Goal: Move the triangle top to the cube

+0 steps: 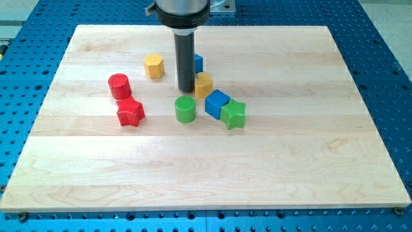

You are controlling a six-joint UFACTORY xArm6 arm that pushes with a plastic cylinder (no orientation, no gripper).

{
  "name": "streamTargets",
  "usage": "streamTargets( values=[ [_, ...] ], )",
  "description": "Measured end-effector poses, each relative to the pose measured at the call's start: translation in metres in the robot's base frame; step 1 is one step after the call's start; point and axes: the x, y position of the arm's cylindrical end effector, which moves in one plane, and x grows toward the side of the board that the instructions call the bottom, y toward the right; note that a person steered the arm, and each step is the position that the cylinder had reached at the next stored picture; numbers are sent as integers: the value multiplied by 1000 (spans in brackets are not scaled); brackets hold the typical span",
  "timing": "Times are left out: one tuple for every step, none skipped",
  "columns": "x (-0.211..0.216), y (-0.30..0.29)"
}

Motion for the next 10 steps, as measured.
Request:
streamTargets(
  values=[
    [12,-16],
    [10,14],
    [3,74],
    [-38,109],
    [-98,114],
    [-91,64],
    [-62,36],
    [-58,37],
    [-83,20],
    [-57,11]
  ],
)
